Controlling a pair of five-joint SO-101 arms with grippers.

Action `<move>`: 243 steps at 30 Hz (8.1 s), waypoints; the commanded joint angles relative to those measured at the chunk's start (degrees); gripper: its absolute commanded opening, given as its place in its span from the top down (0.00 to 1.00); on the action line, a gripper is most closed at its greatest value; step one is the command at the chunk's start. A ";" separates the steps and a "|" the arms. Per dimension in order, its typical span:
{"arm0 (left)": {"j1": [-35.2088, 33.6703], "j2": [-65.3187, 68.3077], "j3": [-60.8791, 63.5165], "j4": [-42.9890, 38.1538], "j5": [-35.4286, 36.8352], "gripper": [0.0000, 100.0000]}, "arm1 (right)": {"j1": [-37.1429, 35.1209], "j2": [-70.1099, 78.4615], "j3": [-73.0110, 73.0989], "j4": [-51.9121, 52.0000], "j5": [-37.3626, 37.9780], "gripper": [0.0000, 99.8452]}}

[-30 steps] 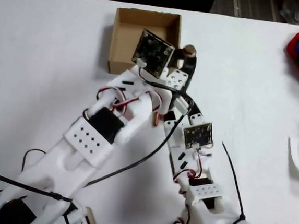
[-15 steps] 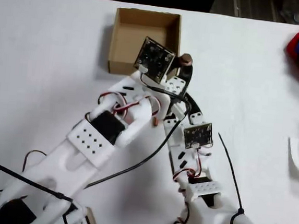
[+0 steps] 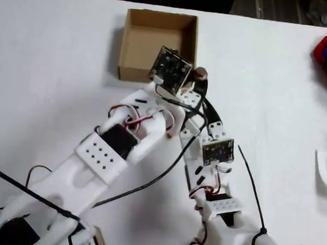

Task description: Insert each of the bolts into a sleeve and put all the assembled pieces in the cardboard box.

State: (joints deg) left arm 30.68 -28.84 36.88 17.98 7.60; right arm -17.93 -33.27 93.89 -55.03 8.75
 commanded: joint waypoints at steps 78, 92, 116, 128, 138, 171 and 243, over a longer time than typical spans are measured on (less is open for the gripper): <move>-42.46 -0.53 25.71 -6.07 -15.82 0.84 | -0.92 40.40 -104.18 114.68 0.18 0.98; -42.20 -0.53 28.88 -10.20 -15.82 0.84 | -3.03 82.24 -181.63 136.92 0.00 0.98; -42.02 -0.53 29.05 -10.55 -15.82 0.84 | -2.07 105.63 -182.59 110.29 0.44 0.98; -42.02 -0.53 29.05 -10.55 -15.91 0.84 | -1.80 108.88 -181.45 109.93 0.53 0.98; -42.02 -0.53 29.14 -10.55 -15.91 0.84 | -1.71 109.23 -180.13 109.58 0.53 0.98; -42.02 -0.44 29.14 -10.46 -15.91 0.84 | 6.73 103.78 -180.75 110.11 0.62 0.91; -58.73 -0.53 28.62 -12.57 6.51 0.84 | -13.41 82.24 -135.82 144.48 23.65 0.84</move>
State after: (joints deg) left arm -27.52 -29.01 66.15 6.46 13.49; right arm -31.12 48.22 -42.11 91.52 29.67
